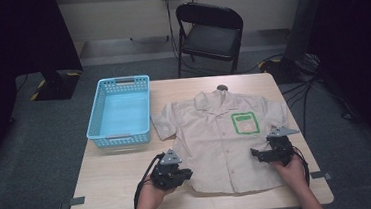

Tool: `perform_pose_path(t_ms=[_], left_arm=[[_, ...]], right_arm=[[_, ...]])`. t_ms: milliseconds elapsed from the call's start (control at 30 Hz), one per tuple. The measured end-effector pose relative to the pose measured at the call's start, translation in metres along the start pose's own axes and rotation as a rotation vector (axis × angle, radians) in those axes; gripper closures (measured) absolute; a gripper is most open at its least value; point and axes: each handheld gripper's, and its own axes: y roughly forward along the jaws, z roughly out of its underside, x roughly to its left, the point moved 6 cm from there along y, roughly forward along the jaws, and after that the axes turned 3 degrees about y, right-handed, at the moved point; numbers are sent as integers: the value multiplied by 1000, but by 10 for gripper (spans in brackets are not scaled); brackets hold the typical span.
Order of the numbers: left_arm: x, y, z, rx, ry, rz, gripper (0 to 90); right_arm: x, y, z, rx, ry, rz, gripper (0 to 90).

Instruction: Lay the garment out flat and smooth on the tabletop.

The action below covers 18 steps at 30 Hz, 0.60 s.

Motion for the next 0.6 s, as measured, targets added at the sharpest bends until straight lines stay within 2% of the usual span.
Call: perform_pose_path(t_ms=[133,600], left_arm=[[2,-2,6,2,-20,9,833],[7,-11,9,1,-18,0,741]], right_arm=[[0,0,0,0,0,0,128],[0,0,0,0,0,0,128]])
